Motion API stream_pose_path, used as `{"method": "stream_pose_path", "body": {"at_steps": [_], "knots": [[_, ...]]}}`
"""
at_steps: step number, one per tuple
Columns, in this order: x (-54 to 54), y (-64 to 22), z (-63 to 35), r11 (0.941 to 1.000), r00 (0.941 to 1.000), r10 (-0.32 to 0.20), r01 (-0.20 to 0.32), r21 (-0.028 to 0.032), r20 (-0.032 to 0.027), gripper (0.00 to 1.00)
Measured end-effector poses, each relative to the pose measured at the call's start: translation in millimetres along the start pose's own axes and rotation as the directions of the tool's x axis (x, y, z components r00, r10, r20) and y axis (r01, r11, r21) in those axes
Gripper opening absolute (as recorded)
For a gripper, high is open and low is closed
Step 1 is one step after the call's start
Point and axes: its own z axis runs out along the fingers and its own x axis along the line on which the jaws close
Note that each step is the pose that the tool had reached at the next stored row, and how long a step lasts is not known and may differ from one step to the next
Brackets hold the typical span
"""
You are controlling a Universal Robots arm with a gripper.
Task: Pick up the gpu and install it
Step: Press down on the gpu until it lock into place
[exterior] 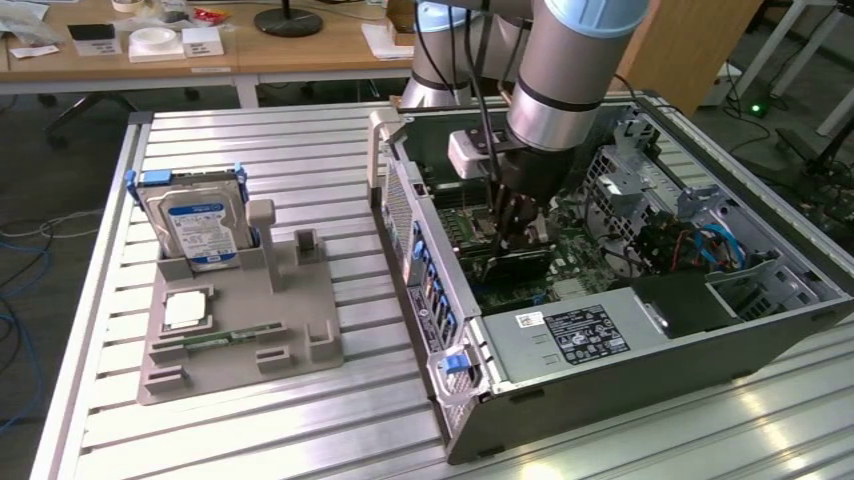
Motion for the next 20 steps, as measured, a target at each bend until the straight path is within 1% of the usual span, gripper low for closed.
{"method": "stream_pose_path", "body": {"at_steps": [3, 4, 5, 9, 12, 14, 16, 18, 20], "knots": [[-0.1, 12.1, 0.3, 1.0, 1.0, 0.001, -0.001, 0.0, 0.0, 0.11], [-0.1, 14.8, 0.4, 1.0, 1.0, 0.001, -0.001, 0.0001, 0.0, 0.11], [-0.2, 15.8, 0.7, 1.0, 1.0, 0.001, -0.001, 0.0001, 0.0, 0.11], [-0.1, 16.2, 2.4, 1.0, 1.0, 0.001, -0.001, 0.0001, 0.0001, 0.11], [0.3, 16.3, 6.2, 1.0, 1.0, 0.001, -0.001, -0.0015, -0.0027, 0.11], [0.1, 16.2, 7.7, 1.0, 1.0, 0.001, -0.001, -0.0018, -0.003, 0.11], [0.3, 16.3, 7.2, 1.0, 1.0, 0.001, -0.001, -0.002, -0.0029, 0.11], [-0.4, 16.0, 4.0, 1.0, 1.0, 0.001, -0.001, 0.0016, 0.0033, 0.11], [-0.3, 16.1, -0.7, 1.0, 1.0, 0.001, -0.001, 0.0001, 0.0015, 0.11]]}}
